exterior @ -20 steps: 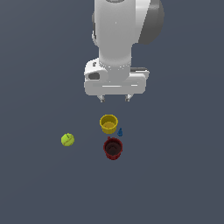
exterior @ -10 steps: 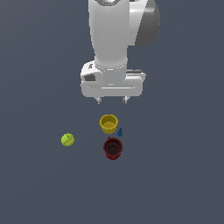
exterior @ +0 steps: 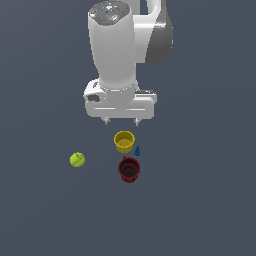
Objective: Pick up a designated object from a clutter of objects.
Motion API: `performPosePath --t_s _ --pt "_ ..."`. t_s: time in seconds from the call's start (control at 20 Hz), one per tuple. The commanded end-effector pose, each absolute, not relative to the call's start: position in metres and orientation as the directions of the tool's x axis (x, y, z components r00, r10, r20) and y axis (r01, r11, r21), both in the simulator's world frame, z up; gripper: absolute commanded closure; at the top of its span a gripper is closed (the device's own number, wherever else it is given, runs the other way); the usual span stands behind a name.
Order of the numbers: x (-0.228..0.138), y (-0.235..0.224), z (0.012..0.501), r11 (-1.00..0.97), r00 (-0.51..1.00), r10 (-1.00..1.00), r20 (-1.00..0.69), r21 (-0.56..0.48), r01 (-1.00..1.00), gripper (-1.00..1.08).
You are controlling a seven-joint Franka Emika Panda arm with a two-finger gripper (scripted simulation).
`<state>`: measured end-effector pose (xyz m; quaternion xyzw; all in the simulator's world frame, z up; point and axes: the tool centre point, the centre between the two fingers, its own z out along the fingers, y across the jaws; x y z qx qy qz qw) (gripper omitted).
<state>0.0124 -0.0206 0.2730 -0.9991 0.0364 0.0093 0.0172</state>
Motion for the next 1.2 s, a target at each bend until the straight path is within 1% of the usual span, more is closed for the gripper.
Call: performPosePath --t_s 0.0,0.25,0.55,0.85,1.15 --pt "0.019 -0.034 0.262 -0.993 0.994 -0.110 -0.020 -0.036 -0.111 -0.92" --pt "0.033 -0.072 0.230 -0.976 0.977 -0.214 -0.020 -0.039 -0.215 -0.92" --pt "0.046 -0.138 0.175 -0.927 0.927 -0.374 -0.016 -0.032 -0.375 -0.92" --pt "0.046 -0.193 0.129 -0.869 0.869 -0.495 -0.009 -0.017 -0.495 -0.92" --pt "0.041 -0.227 0.101 -0.827 0.827 -0.562 -0.003 -0.005 -0.562 -0.92"
